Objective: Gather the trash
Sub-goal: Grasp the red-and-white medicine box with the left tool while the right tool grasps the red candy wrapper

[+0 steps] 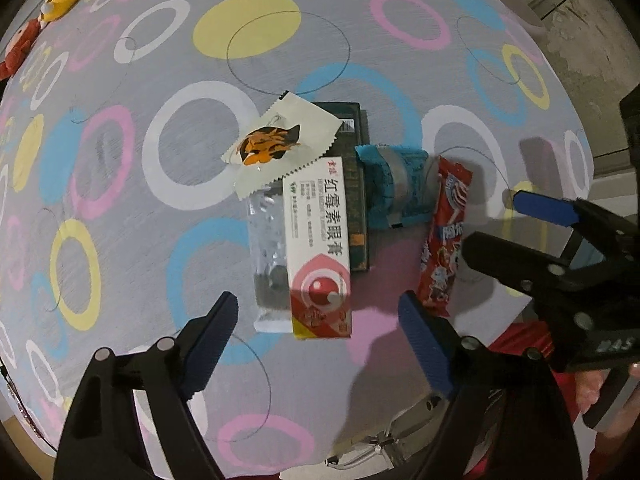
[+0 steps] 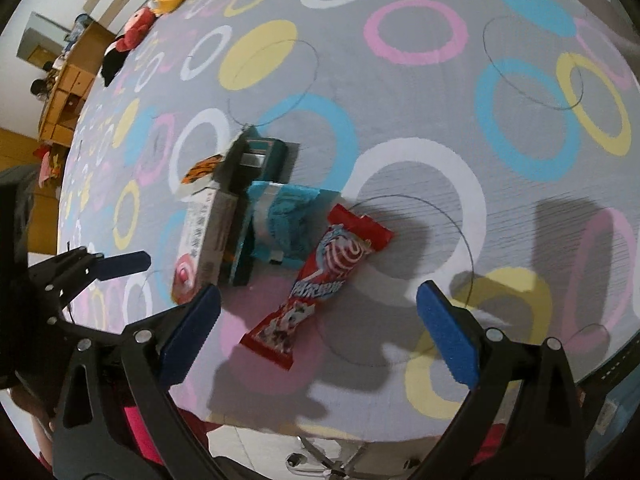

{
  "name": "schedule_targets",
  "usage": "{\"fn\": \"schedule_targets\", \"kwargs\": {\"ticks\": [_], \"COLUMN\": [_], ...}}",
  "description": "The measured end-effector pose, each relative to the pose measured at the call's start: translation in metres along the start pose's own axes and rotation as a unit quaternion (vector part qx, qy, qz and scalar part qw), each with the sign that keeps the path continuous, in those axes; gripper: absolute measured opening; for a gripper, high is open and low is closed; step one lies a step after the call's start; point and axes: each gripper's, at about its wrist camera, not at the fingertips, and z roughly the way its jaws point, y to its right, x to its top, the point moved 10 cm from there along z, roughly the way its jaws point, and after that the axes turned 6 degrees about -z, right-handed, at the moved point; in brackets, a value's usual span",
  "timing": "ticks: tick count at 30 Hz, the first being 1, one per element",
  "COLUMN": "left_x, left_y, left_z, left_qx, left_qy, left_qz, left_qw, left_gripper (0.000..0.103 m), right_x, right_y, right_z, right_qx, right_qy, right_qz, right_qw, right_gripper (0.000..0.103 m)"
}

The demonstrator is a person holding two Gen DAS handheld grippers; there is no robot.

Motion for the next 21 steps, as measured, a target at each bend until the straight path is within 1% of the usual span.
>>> {"fn": "schedule_targets", "kwargs": {"ticks": [1, 3, 4, 6, 7, 8, 11, 14, 15, 17, 19, 21], "left_x": [0.001, 0.003, 0.004, 0.006, 0.006, 0.007, 0.008, 0.01, 0.01, 0.016, 0.016, 0.016], "left_y": [0.0, 0.0, 0.001, 0.0, -0.001, -0.001, -0.005, -0.009, -0.008, -0.013, -0.016, -0.021], "left_z": [0.001, 0.005, 0.006, 0.009, 0.01, 0.011, 0.016, 0.019, 0.019, 0.021, 0.022, 0.021], "left_qx": [-0.002, -0.006, -0.01, -0.014, -0.018, -0.023, -0.022, -0.03, -0.03, -0.032, -0.038, -0.043], "left_qy": [0.0, -0.004, -0.004, -0.004, -0.005, -0.006, -0.011, -0.016, -0.015, -0.018, -0.021, -0.02], "left_qz": [0.0, -0.002, -0.004, -0.009, -0.011, -0.015, -0.02, -0.026, -0.027, -0.031, -0.04, -0.049], "left_qw": [1.0, 1.0, 0.9999, 0.9999, 0.9998, 0.9996, 0.9995, 0.9991, 0.9991, 0.9988, 0.9983, 0.9977], "left_gripper": [0.073, 0.072, 0.069, 0.067, 0.063, 0.061, 0.06, 0.056, 0.054, 0.05, 0.043, 0.039], "right_x": [0.001, 0.001, 0.001, 0.001, 0.0, -0.002, -0.002, -0.002, -0.002, -0.003, -0.003, -0.001], "right_y": [0.001, 0.004, 0.005, 0.006, 0.007, 0.007, 0.009, 0.01, 0.009, 0.011, 0.013, 0.012], "right_z": [0.003, 0.01, 0.014, 0.019, 0.023, 0.025, 0.028, 0.026, 0.026, 0.027, 0.028, 0.029], "right_qx": [-0.001, -0.001, 0.001, 0.002, 0.0, -0.002, -0.006, -0.012, -0.015, -0.033, -0.045, -0.058], "right_qy": [-0.001, -0.006, -0.009, -0.011, -0.013, -0.016, -0.016, -0.01, -0.009, -0.007, -0.006, -0.005], "right_qz": [0.002, 0.01, 0.017, 0.023, 0.024, 0.024, 0.03, 0.03, 0.03, 0.026, 0.021, 0.018], "right_qw": [1.0, 1.0, 1.0, 1.0, 1.0, 1.0, 0.999, 0.999, 0.999, 0.999, 0.999, 0.998], "right_gripper": [0.096, 0.096, 0.096, 0.095, 0.09, 0.083, 0.082, 0.081, 0.08, 0.073, 0.071, 0.066]}}
